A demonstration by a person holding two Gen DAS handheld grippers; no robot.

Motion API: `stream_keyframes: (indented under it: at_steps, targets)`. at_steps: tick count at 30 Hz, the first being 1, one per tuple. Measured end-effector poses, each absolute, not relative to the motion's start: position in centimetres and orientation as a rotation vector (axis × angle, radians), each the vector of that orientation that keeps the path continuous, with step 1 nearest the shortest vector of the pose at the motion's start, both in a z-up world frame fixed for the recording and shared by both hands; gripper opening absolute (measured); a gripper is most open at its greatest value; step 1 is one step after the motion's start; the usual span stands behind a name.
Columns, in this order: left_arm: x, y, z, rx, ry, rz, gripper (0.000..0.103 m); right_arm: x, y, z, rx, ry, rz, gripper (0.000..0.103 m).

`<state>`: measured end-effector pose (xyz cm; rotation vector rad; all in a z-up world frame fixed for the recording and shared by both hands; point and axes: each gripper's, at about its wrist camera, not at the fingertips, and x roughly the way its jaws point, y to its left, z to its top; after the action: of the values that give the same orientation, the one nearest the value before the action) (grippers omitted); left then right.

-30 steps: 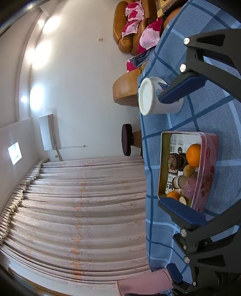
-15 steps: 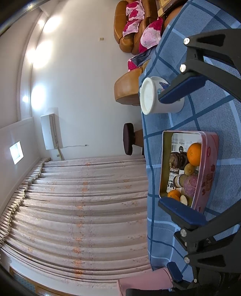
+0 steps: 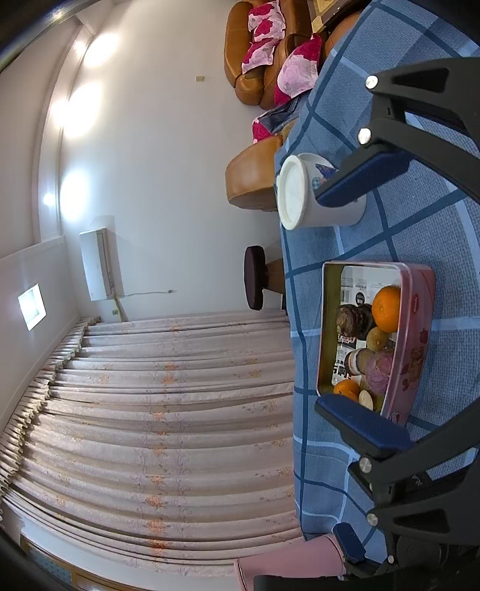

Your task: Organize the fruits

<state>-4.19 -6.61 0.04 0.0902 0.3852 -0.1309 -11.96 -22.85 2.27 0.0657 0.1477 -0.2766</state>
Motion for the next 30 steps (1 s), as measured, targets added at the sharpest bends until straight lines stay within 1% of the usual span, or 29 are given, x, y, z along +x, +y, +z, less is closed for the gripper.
stream_keyframes:
  at_steps: [30]
  targets:
    - [-3.98,-5.86,-0.01,0.090,0.402,-0.160,0.082,-11.89,-22.99,1.79,0.074,0.165,-0.277,0.103]
